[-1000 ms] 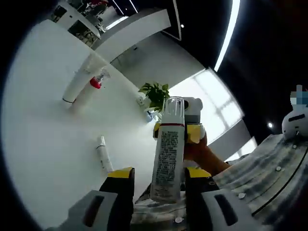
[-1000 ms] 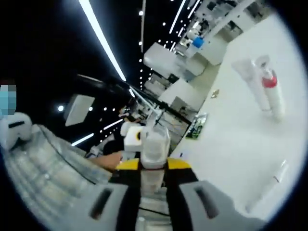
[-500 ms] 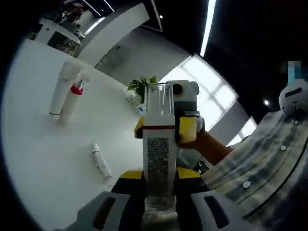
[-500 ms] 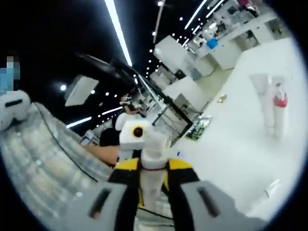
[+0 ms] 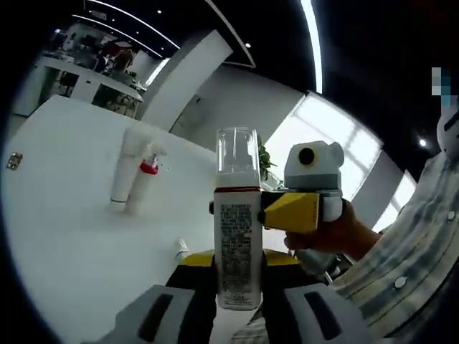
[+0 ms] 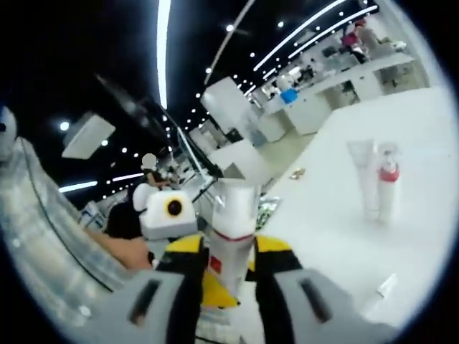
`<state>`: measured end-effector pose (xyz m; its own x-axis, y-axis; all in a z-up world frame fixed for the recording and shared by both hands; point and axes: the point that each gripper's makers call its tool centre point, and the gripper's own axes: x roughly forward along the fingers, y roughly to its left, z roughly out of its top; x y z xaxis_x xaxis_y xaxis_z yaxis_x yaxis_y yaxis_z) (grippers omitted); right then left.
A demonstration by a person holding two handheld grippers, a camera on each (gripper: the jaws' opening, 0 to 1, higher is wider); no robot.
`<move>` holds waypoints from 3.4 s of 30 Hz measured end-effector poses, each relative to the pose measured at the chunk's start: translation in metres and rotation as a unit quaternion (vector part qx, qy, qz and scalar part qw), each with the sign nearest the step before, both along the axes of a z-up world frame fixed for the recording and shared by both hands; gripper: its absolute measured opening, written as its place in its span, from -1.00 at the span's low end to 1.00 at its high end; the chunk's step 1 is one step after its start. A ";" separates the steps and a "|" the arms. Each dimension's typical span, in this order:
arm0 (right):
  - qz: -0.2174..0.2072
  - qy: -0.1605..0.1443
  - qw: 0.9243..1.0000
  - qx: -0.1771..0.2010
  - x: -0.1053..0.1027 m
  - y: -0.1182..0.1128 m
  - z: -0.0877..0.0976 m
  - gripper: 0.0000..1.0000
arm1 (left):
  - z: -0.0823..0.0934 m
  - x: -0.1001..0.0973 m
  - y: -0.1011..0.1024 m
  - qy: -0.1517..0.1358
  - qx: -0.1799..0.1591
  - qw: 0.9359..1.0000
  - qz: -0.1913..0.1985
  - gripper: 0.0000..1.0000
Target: Arrange the skincare products in the storage area until every visible bottle or jar stands upright without overlapping.
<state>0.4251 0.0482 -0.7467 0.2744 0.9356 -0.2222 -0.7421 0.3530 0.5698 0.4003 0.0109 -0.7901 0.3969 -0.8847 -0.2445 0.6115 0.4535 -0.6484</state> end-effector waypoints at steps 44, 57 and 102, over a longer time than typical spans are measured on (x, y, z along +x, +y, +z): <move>-0.036 -0.219 0.969 -0.111 0.119 -0.007 -0.099 -0.61 | -0.048 -0.048 0.080 0.086 0.051 0.985 0.143 -0.33; -0.043 -0.254 0.957 -0.130 0.156 -0.008 -0.131 -0.60 | -0.058 -0.068 0.098 0.130 0.057 0.971 0.194 -0.34; -0.033 -0.299 0.950 -0.088 0.141 -0.030 -0.157 -0.61 | -0.068 -0.073 0.104 0.155 0.072 0.965 0.198 -0.38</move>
<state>0.5658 0.0182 -0.9040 0.4585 0.8742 -0.1597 -0.8868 0.4617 -0.0193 0.3277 0.1145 -0.8584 0.5853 -0.6268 -0.5143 0.1588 0.7107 -0.6853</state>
